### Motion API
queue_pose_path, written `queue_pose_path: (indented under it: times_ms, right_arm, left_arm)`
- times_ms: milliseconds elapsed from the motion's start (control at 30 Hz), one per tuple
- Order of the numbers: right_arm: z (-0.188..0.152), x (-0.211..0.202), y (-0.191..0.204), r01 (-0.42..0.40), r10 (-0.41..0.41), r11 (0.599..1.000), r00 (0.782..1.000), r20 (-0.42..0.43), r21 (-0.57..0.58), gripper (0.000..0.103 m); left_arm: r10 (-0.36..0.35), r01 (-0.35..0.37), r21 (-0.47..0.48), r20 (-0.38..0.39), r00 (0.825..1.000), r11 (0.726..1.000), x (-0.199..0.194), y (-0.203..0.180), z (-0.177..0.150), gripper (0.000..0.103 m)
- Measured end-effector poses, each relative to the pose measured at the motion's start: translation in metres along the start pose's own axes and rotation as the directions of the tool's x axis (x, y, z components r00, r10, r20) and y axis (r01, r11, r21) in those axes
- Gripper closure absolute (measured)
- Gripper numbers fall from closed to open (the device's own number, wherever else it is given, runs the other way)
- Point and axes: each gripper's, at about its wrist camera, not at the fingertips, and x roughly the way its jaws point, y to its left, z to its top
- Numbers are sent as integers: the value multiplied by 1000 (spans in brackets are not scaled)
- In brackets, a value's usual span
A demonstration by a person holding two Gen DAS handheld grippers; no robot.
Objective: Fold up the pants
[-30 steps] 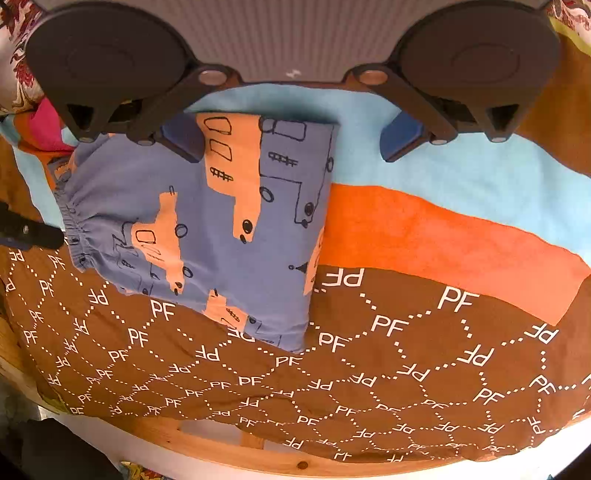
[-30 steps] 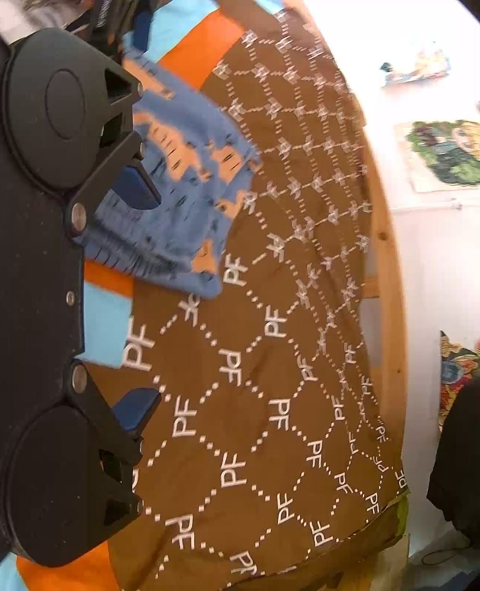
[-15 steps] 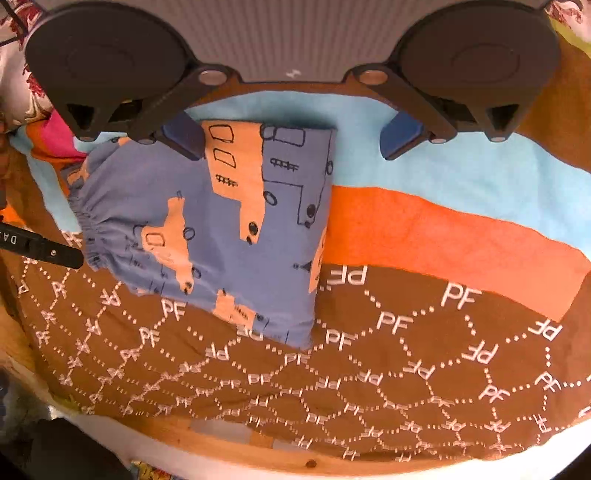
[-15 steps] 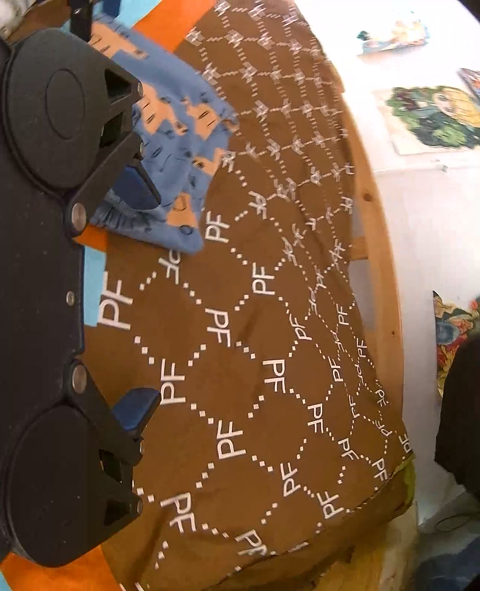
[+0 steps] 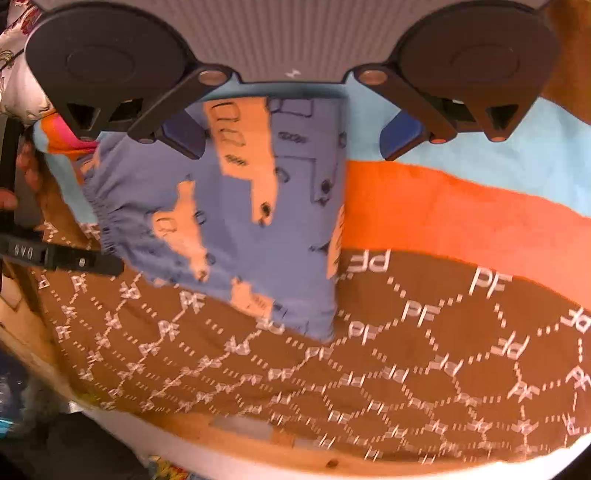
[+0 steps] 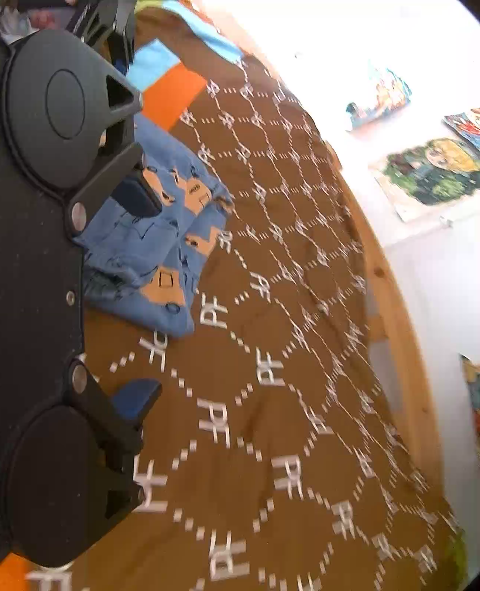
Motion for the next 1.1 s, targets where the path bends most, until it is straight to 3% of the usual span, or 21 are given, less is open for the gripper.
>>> queue_pose_path:
  times_ms: [267,667,1100]
  right_arm:
    - [1,17,-15,-41,41,995,999,1,95,20]
    - [-1,26,-6,9,-9,999,1000,-12,45,48]
    - [-2,27,-6,24,-24,997,1000,-2,79,52]
  left_arm:
    - [12,-12,37,3,1000,999,1,0,-4,0]
    - [25,-25,29,-7,1000,999,2,-1,-3,0]
    - [10,-11,-34,-10,1000,999,-4,5,0,3]
